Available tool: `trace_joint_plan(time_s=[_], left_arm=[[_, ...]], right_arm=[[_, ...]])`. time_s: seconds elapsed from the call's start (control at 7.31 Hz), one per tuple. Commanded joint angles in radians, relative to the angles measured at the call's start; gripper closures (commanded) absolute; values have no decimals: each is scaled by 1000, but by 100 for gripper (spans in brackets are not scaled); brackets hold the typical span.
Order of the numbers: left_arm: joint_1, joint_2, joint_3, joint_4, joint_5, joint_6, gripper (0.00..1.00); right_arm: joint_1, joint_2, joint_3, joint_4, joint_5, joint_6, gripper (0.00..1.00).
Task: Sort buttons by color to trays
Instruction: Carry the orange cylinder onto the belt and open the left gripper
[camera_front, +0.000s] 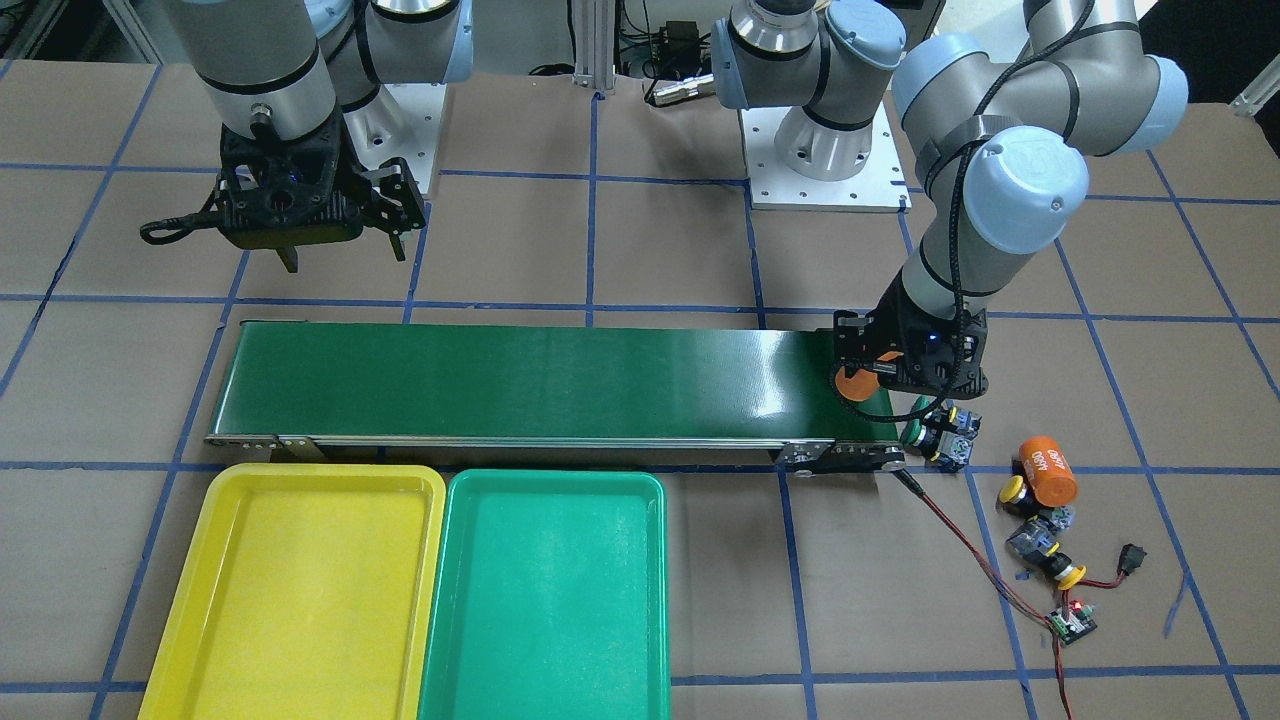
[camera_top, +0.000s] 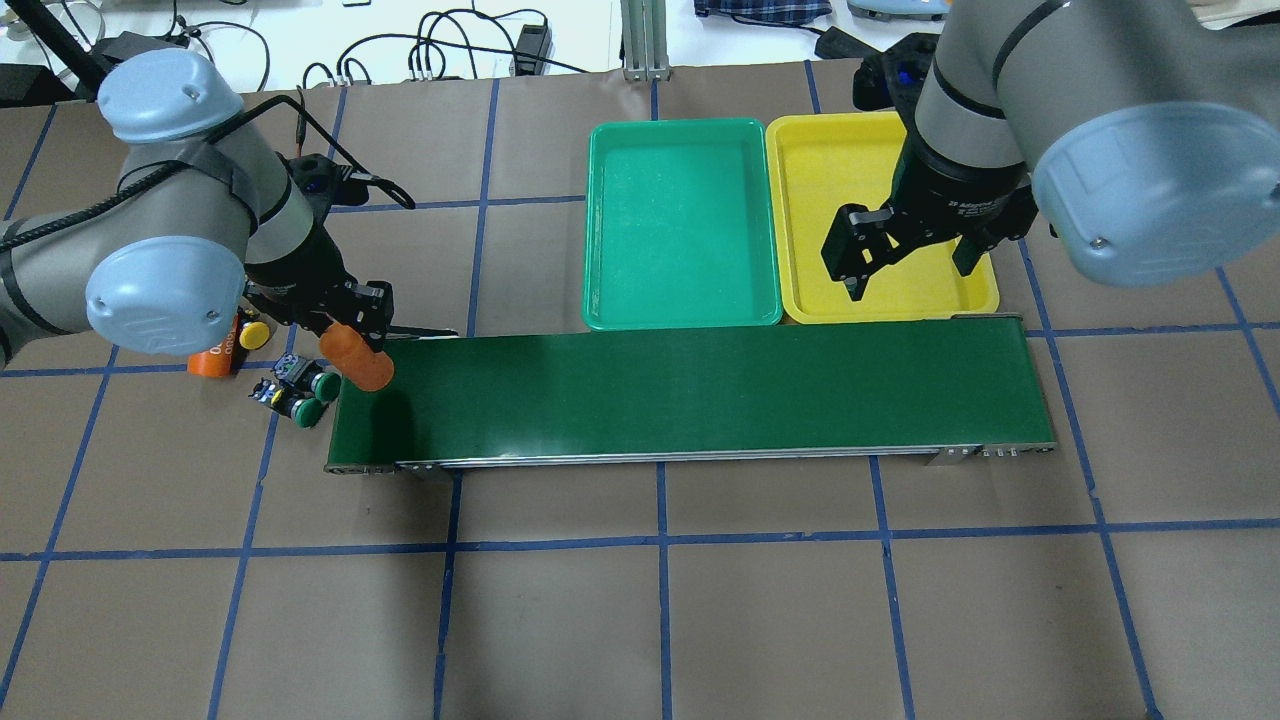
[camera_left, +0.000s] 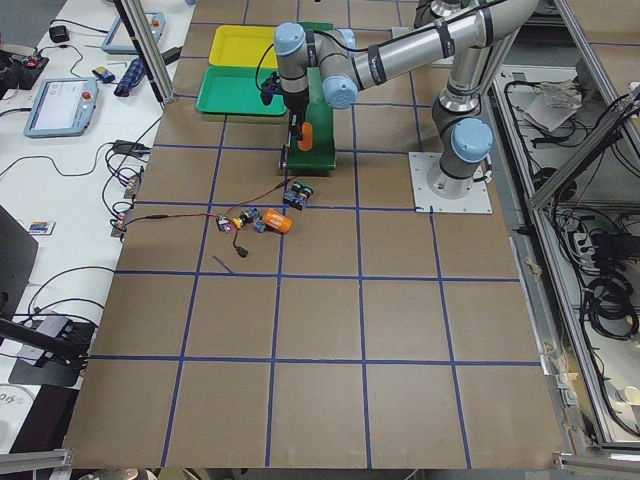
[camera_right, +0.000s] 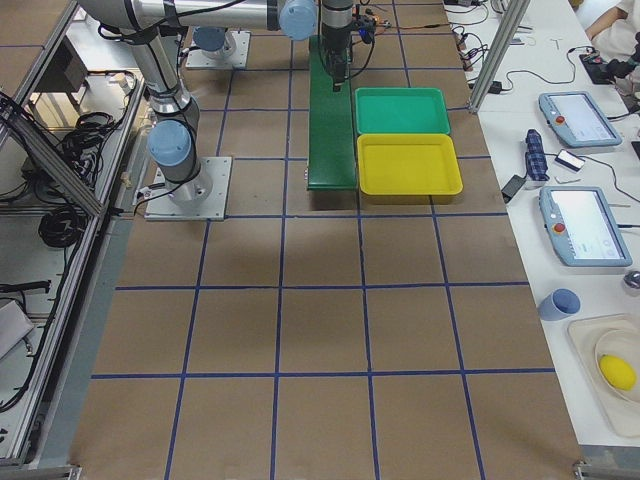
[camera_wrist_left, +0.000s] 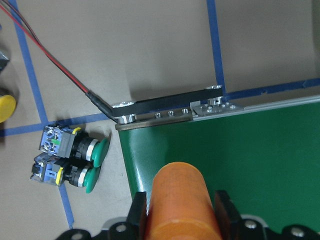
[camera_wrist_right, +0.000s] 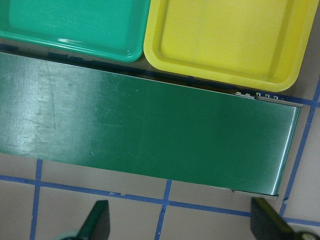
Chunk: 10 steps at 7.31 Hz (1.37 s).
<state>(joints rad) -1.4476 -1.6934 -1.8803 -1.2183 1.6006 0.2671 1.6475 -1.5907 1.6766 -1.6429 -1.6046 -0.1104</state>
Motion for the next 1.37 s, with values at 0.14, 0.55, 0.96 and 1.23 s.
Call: trace_joint_plan(time_s=[0.14,0.55,0.96,1.23], left_arm=[[-1,-11,-25,0,-4,1,100],[-4,-15,-26,2,-13,-8,18],[-4,53,6,-16,-39,-6,0],[71,89,105,-108,-28,61,0]], right_arm=[[1,0,0,0,2,0,0],[1,0,0,-2,3,0,0],[1,0,0,-3,6,2,0],[2,0,0,-3,6,3,0]])
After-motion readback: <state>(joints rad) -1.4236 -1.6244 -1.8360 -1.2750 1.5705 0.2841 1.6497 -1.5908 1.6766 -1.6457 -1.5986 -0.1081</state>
